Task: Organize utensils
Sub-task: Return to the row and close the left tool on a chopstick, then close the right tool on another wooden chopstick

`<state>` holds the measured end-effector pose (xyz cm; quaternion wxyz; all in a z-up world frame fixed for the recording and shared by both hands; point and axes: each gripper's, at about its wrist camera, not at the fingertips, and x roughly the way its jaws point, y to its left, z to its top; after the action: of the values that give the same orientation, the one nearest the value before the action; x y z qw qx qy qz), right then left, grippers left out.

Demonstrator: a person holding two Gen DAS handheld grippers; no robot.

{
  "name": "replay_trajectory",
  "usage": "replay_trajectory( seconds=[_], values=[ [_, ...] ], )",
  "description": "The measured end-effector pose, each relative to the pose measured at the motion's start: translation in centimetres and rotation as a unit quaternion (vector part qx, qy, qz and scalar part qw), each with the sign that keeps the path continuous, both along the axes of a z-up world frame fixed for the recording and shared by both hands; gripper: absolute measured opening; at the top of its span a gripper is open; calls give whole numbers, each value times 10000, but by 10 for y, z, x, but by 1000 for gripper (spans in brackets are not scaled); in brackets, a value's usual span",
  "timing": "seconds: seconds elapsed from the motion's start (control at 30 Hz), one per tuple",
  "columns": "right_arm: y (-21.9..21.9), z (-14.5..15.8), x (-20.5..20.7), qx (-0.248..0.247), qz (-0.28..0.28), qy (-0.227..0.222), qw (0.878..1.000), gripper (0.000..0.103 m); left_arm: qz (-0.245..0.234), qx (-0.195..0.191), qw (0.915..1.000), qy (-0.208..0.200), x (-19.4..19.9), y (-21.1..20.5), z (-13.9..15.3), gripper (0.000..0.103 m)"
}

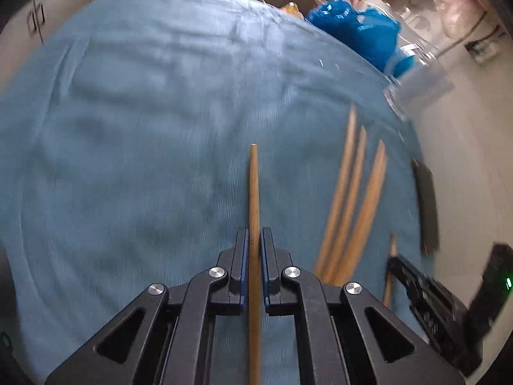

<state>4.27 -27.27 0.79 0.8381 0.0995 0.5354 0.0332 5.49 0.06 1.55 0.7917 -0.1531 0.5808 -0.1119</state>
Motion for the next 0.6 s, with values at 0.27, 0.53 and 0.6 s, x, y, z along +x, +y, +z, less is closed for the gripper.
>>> replay_trajectory(
  seconds=[0.27,0.53,0.6],
  values=[
    [-14,2,-71,114,355,414,9984,10,-435,-185,9989,-33,-80,10,1,7],
    [-9,5,-68,14,321,689,9971,28,-748,279,9968,93,-75,-5,2,8],
    [-2,4,-62,-112,411,807,9958,30,-910,416,9948,174,-71,-12,3,16]
  ],
)
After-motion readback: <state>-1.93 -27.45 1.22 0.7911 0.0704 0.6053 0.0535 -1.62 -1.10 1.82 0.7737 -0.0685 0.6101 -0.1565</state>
